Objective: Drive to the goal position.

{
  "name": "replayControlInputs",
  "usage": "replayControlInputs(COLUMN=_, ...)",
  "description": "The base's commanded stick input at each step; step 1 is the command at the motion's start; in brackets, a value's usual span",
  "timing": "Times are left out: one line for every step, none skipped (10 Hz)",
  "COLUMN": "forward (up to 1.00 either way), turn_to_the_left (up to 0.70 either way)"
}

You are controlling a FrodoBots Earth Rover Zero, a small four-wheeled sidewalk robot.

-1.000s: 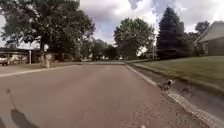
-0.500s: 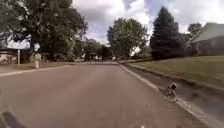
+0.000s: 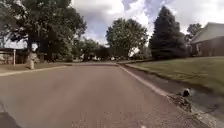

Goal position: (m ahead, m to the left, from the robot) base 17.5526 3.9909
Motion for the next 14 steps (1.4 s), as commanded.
replayControlInputs(forward=1.0, turn_to_the_left=-0.23)
replayControlInputs(forward=1.0, turn_to_the_left=-0.03)
replayControlInputs(forward=1.0, turn_to_the_left=0.0)
replayControlInputs(forward=1.0, turn_to_the_left=0.0)
replayControlInputs(forward=1.0, turn_to_the_left=0.0)
replayControlInputs(forward=1.0, turn_to_the_left=0.0)
replayControlInputs(forward=1.0, turn_to_the_left=0.0)
replayControlInputs(forward=1.0, turn_to_the_left=0.0)
replayControlInputs(forward=1.0, turn_to_the_left=0.0)
replayControlInputs(forward=1.0, turn_to_the_left=0.0)
replayControlInputs(forward=1.0, turn_to_the_left=0.0)
replayControlInputs(forward=1.0, turn_to_the_left=0.0)
replayControlInputs(forward=1.0, turn_to_the_left=0.0)
replayControlInputs(forward=1.0, turn_to_the_left=0.0)
